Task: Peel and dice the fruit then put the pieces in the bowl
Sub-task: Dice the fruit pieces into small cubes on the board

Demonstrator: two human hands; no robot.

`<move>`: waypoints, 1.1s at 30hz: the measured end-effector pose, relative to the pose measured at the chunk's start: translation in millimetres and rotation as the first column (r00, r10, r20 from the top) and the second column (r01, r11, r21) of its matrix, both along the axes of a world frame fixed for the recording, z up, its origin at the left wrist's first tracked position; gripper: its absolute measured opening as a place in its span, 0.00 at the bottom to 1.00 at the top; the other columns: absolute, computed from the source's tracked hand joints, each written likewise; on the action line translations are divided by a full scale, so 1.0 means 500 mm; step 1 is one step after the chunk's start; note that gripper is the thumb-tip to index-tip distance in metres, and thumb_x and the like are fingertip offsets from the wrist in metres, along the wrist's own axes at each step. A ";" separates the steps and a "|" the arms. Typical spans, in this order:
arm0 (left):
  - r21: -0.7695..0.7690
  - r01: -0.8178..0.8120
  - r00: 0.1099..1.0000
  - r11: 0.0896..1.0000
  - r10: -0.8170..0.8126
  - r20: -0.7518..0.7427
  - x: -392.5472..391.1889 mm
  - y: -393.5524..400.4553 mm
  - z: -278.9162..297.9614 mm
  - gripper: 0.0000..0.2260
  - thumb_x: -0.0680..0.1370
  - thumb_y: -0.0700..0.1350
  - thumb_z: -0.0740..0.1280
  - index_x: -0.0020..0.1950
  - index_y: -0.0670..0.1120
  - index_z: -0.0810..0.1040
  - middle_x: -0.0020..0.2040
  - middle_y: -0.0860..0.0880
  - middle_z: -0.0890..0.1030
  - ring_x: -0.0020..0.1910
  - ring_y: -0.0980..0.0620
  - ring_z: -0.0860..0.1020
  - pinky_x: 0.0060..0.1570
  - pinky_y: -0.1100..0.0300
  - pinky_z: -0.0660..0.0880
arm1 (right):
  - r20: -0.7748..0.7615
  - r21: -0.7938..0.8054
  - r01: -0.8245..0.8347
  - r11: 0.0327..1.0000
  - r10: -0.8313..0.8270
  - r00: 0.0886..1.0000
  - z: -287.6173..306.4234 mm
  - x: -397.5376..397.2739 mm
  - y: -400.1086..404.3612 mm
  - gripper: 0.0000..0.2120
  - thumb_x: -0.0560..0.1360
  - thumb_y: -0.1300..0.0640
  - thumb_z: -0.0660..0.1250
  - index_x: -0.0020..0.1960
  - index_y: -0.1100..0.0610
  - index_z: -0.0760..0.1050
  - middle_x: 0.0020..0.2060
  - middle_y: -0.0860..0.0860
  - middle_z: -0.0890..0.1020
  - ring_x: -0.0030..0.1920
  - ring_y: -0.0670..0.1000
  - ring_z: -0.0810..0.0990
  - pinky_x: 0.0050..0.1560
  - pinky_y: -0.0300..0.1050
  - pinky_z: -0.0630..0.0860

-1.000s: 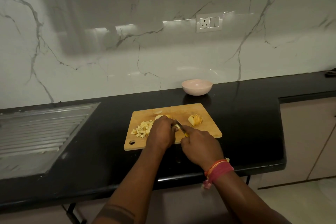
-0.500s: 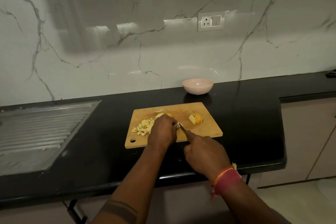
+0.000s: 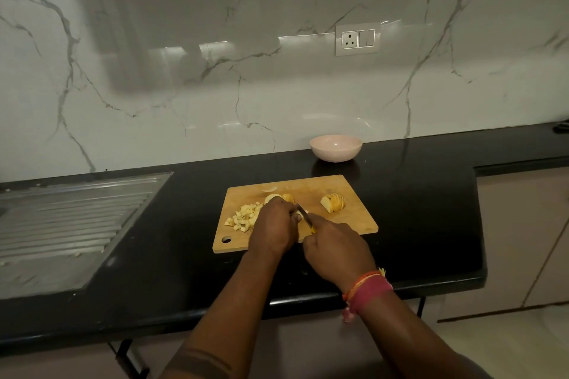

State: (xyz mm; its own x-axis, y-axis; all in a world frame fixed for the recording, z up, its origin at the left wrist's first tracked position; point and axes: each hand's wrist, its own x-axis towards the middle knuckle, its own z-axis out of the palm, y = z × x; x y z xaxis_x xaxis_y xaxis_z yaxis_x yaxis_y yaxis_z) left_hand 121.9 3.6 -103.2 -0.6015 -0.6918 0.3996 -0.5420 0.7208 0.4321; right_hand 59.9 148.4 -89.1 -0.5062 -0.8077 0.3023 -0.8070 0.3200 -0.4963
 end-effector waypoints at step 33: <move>0.075 -0.026 1.000 0.997 0.027 -0.010 0.011 0.003 0.011 0.08 0.80 0.41 0.69 0.53 0.50 0.87 0.47 0.49 0.86 0.35 0.60 0.73 0.37 0.67 0.67 | -0.020 0.045 -0.031 0.999 0.032 0.999 0.006 0.008 -0.038 0.20 0.79 0.48 0.57 0.70 0.44 0.69 0.42 0.49 0.81 0.39 0.50 0.79 0.38 0.47 0.78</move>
